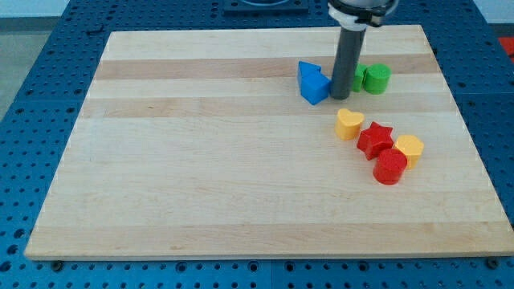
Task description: Point at the blue triangle
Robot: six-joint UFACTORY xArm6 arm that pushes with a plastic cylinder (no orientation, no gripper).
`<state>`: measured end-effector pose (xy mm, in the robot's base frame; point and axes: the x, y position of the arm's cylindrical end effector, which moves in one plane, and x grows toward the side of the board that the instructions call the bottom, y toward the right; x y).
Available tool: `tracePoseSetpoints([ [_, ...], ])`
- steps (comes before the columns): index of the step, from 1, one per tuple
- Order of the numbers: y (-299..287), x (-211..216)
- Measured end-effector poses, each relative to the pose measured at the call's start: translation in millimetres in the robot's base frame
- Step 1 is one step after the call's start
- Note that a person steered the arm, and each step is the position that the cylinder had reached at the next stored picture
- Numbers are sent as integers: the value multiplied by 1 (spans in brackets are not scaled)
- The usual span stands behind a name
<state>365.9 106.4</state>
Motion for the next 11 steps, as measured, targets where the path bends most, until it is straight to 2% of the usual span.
tracePoseSetpoints([
  [2,-10,5],
  [3,-16,38],
  [5,-121,46],
  [6,-144,33],
  [8,-144,-53],
  [9,-136,-70],
  [11,-102,-68],
])
